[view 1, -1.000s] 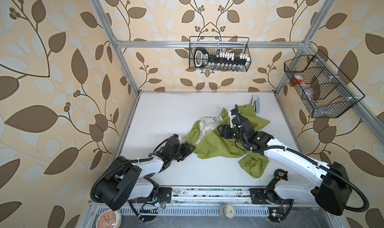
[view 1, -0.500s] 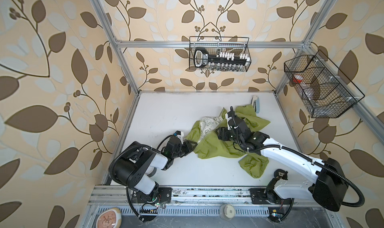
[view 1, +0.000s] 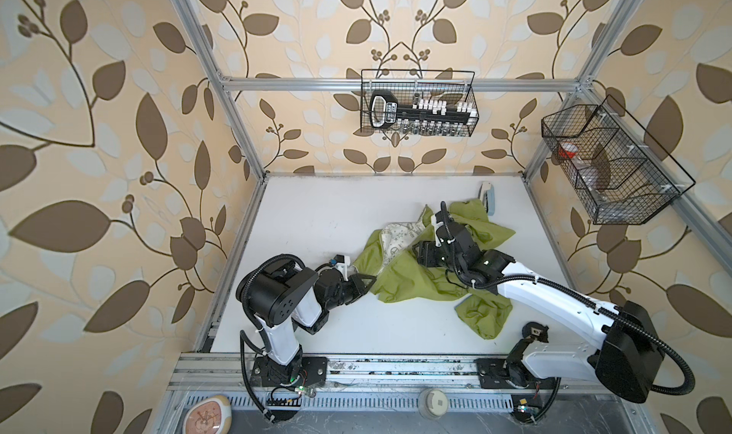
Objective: Zip up the jacket
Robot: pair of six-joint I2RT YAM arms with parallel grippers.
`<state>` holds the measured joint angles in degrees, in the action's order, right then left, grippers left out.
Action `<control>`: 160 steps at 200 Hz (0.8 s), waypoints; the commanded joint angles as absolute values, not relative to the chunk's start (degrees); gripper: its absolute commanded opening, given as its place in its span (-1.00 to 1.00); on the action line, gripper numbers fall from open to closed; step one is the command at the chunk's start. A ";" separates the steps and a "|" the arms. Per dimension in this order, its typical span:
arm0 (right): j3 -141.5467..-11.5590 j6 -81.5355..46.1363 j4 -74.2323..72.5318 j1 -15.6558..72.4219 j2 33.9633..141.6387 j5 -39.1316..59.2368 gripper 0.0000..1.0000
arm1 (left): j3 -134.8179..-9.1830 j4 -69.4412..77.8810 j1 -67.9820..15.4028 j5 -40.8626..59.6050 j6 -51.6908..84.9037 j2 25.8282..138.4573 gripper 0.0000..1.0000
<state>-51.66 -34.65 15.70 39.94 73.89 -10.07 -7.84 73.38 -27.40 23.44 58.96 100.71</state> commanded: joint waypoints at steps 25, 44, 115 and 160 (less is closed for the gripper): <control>-51.82 -34.40 16.11 39.91 72.59 -10.24 0.39 | -6.24 62.34 -27.69 22.50 58.17 93.26 -0.56; -52.10 -34.33 16.13 40.00 72.62 -10.02 0.38 | -7.03 57.51 -27.71 22.42 57.08 89.32 -0.61; -54.20 -31.36 14.41 40.19 72.85 -1.76 0.36 | -11.18 37.63 -27.69 24.69 52.12 69.82 -0.95; -55.45 -31.60 12.05 40.17 76.97 7.25 0.30 | -20.24 26.72 -25.68 35.27 46.00 65.31 -1.00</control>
